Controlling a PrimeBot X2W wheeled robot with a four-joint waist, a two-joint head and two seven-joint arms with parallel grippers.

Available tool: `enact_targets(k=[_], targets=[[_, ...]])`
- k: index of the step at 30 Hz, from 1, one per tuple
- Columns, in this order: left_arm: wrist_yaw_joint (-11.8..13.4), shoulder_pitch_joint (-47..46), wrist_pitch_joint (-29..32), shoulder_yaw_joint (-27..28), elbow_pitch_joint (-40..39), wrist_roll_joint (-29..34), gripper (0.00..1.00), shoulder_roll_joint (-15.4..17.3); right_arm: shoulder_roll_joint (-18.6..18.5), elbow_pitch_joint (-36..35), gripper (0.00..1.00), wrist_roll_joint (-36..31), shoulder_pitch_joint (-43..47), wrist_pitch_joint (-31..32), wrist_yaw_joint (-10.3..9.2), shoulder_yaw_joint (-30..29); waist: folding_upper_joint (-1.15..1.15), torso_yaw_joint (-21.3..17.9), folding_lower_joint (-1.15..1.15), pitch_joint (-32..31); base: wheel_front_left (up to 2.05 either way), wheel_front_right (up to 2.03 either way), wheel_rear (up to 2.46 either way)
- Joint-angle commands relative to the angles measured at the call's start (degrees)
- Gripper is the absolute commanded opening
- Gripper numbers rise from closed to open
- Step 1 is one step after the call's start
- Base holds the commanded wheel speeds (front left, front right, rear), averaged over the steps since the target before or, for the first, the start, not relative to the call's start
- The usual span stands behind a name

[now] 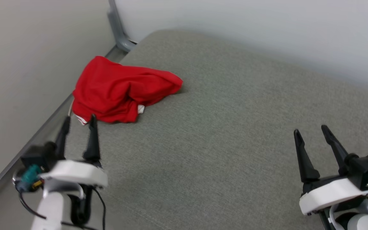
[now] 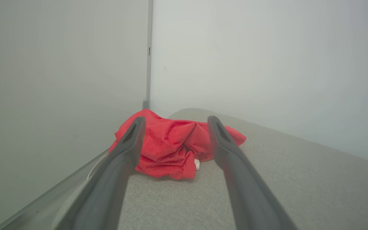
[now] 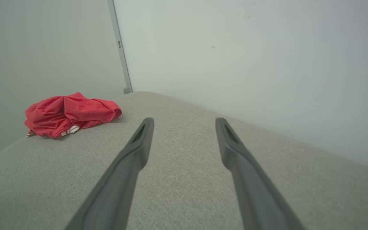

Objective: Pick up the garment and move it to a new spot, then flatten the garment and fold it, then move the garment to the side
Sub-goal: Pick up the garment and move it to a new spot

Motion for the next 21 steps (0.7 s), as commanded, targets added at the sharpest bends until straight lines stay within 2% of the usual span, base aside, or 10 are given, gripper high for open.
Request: enact_targets(k=[1, 5, 9, 18, 21], targets=[[-0.4, -2.5, 0.6, 0.6, 0.9, -1.0, 1.0, 1.0, 0.1, -0.6, 1.0, -0.4, -1.2, 0.2, -0.05, 0.0, 0.0, -2.4, 0.0, 3.0, 0.0, 0.0, 0.0], [-0.9, -9.4, 3.7, 2.6, 3.3, -4.2, 1.0, 4.1, 0.1, -2.1, 1.0, -1.5, -3.2, 1.0, -0.05, 0.3, 0.0, -5.8, 0.0, 7.4, 0.0, 0.0, 0.0], [-1.3, -15.6, 9.5, 3.2, 6.3, -7.2, 1.0, 8.0, 0.0, -3.2, 1.0, -1.6, -4.8, 1.1, -0.05, -0.4, 0.0, -8.9, 0.0, 11.3, 0.0, 0.0, 0.0], [-1.7, -27.1, 29.9, 2.4, 16.4, -14.1, 1.0, 17.9, 0.0, -5.2, 1.0, -2.0, -8.7, 0.7, -0.04, -0.4, 0.0, -14.9, 0.0, 18.5, 0.0, 0.0, 0.0], [-1.7, -29.7, 35.5, 2.5, 19.3, -16.0, 1.0, 20.1, 0.1, -5.7, 1.0, -2.1, -9.8, 0.7, -0.04, 0.0, 0.0, -16.3, 0.0, 20.8, 0.0, 0.0, 0.0]])
